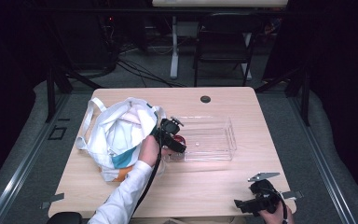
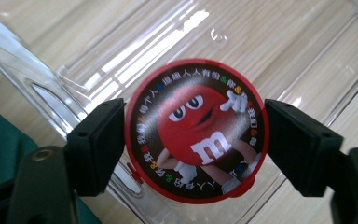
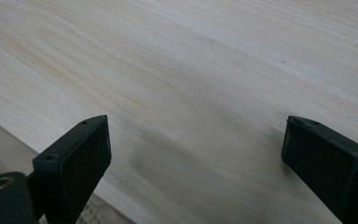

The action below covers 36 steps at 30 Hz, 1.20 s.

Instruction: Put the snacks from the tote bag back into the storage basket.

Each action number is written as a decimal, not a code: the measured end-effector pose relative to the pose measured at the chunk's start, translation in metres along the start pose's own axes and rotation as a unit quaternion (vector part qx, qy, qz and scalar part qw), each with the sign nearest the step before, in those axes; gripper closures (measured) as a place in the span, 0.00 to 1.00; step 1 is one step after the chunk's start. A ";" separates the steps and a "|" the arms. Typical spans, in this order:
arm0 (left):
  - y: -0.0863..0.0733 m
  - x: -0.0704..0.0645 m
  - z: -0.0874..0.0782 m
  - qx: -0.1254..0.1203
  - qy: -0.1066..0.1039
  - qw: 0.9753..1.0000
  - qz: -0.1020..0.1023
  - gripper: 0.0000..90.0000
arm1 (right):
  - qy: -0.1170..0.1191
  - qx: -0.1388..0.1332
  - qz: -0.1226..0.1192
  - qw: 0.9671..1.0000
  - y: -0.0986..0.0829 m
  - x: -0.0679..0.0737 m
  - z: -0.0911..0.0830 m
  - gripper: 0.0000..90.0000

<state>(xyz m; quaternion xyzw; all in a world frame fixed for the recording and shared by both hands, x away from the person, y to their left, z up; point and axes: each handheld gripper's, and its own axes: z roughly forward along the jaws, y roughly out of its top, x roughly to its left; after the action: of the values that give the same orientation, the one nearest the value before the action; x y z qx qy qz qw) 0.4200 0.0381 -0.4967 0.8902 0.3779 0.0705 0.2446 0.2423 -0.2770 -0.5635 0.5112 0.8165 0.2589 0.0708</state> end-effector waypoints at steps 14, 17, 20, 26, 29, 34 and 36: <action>0.004 0.013 -0.031 -0.030 0.006 1.000 0.002 0.07 | -0.002 0.003 -0.001 1.000 0.000 -0.001 -0.001 0.08; 0.003 0.022 -0.043 -0.046 0.009 0.999 -0.011 0.04 | 0.000 -0.001 0.001 1.000 0.000 0.000 0.000 0.08; 0.002 0.029 -0.055 -0.051 0.016 0.998 -0.015 0.03 | -0.008 0.007 -0.004 1.000 0.000 -0.001 -0.001 0.08; -0.002 0.042 -0.075 -0.055 0.041 0.997 -0.020 0.02 | -0.005 0.008 -0.004 1.000 0.001 -0.001 -0.001 0.08; -0.005 0.048 -0.083 -0.059 0.044 0.997 -0.023 0.01 | -0.010 0.010 -0.007 1.000 0.001 -0.001 -0.001 0.08; -0.014 0.057 -0.095 -0.063 0.054 0.996 -0.026 0.01 | -0.008 0.006 -0.003 1.000 0.000 -0.001 -0.001 0.08; -0.020 0.061 -0.098 -0.067 0.056 0.996 -0.029 0.01 | -0.009 0.008 -0.005 1.000 0.000 -0.001 -0.001 0.08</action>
<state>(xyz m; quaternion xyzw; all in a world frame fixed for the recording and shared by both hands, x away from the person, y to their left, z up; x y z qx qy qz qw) 0.4196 0.1304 -0.4242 0.8550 0.4112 0.1383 0.2841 0.2427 -0.2783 -0.5623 0.5102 0.8202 0.2478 0.0752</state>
